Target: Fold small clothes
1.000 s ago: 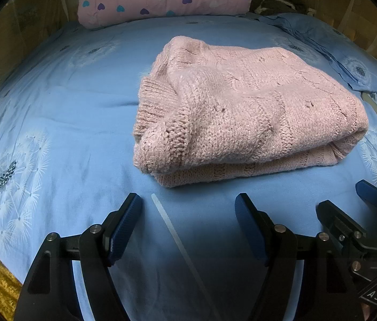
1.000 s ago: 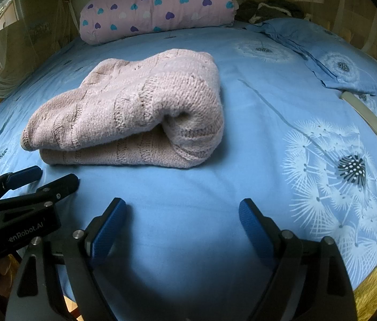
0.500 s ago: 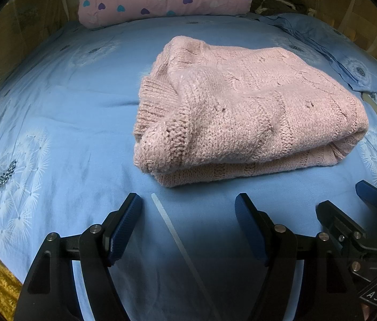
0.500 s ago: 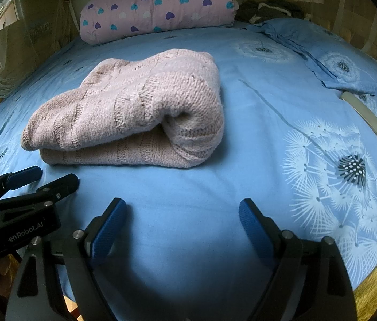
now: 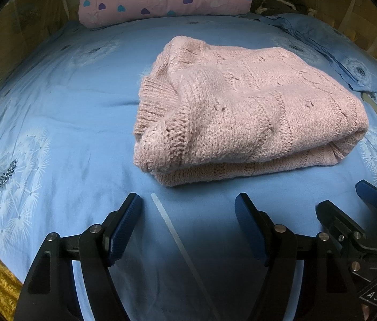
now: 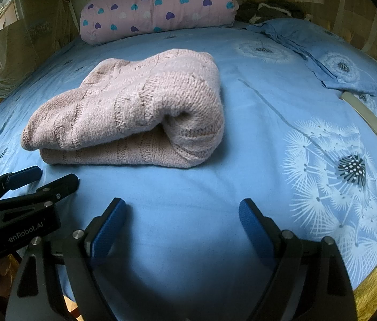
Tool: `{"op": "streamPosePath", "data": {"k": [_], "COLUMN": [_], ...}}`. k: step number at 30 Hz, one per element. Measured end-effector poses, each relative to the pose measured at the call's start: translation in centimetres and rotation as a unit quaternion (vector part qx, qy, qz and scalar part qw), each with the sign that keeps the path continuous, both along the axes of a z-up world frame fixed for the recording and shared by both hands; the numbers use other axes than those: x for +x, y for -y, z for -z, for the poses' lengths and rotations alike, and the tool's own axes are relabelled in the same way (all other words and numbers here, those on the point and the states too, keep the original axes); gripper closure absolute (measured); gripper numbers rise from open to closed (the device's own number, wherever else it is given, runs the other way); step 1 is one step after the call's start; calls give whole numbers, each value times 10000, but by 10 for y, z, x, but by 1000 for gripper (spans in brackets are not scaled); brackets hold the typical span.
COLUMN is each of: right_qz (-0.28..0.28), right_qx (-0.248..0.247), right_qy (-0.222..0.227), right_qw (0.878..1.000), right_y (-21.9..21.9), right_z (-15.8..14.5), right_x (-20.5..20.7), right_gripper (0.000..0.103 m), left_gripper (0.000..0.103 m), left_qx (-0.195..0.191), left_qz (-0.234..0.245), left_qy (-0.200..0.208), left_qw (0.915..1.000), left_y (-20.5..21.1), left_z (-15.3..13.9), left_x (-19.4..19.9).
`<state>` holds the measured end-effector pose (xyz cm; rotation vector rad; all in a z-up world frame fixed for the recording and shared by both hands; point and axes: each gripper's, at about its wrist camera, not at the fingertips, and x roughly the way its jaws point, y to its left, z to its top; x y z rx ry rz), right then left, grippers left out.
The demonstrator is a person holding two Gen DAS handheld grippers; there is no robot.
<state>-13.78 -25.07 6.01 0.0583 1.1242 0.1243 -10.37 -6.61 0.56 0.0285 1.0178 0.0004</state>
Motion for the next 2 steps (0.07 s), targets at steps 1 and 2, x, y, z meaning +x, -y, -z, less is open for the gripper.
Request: {"op": "streamPosePath", "data": {"k": [1,2], "right_qz": [0,-1], "right_qx": [-1,-3], "right_qy": [0,0], "right_qw": [10000,10000], "right_y": [0,0], "right_z": [0,0], "right_x": [0,0], "right_gripper": [14,14], "left_gripper": [35,35], "left_qx": [6,12], "left_qz": [0,1], "left_qy": [2,2], "left_qw": [10000,10000], "left_y": [0,0], "left_z": [0,1], "left_x": [-1,-1]}}
